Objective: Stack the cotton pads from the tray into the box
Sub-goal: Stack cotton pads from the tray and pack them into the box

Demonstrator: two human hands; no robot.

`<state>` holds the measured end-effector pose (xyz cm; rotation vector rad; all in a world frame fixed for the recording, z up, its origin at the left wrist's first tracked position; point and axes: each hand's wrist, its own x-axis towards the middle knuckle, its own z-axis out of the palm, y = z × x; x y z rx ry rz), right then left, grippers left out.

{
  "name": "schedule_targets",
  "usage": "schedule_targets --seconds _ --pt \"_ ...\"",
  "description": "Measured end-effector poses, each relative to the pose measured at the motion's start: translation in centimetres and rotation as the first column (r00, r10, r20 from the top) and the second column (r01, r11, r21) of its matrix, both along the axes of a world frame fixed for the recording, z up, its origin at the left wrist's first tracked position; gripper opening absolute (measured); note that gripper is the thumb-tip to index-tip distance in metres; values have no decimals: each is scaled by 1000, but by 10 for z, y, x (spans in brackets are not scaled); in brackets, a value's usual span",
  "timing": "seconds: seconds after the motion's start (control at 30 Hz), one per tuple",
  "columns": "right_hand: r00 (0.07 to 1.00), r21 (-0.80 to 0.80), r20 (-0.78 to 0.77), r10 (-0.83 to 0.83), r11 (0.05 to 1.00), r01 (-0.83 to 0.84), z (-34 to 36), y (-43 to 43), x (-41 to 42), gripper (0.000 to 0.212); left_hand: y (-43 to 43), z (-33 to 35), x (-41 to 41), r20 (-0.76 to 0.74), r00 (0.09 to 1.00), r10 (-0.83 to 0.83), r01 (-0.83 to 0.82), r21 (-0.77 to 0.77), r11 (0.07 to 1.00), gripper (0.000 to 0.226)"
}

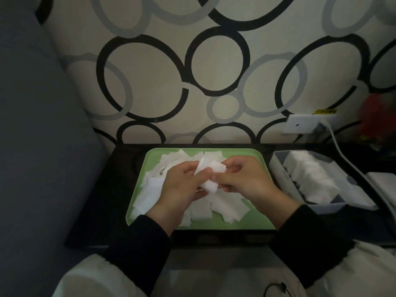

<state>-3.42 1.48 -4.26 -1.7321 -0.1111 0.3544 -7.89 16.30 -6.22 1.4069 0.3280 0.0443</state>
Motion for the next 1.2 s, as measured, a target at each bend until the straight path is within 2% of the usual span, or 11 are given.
schedule_targets --seconds 0.1,0.2,0.27,0.37,0.43,0.53,0.63,0.77,0.93,1.2 --pt "999 -21 22 -43 999 44 -5 -3 7 23 5 -3 7 -6 999 51 -51 -21 998 19" --pt "975 -273 218 -53 955 113 -17 -18 24 9 13 -5 12 17 993 116 -116 10 993 16" --pt "952 -454 292 87 889 58 -25 -27 31 7 17 -7 14 23 992 124 -125 44 991 16" --pt "919 -654 217 330 748 -115 -34 -32 29 22 18 -10 15 22 994 104 -105 81 991 10" --pt "907 -710 170 384 686 -157 -37 -30 25 37 16 -11 14 27 996 83 -86 117 989 10" --pt "904 -776 150 400 615 -144 -41 -25 20 47 14 -13 14 36 998 60 -65 165 984 11" --pt "913 -765 136 384 626 -149 -42 -26 20 43 12 -14 13 36 998 44 -50 196 979 10" --pt "917 -664 163 364 727 -171 -39 -32 24 18 11 -15 13 37 998 46 -52 189 981 7" --pt "937 -532 132 323 821 -208 -34 -41 28 15 15 -16 14 27 998 59 -62 173 983 9" --pt "967 -660 116 226 745 -95 -40 -49 29 22 13 -19 15 5 998 67 -67 188 980 11"
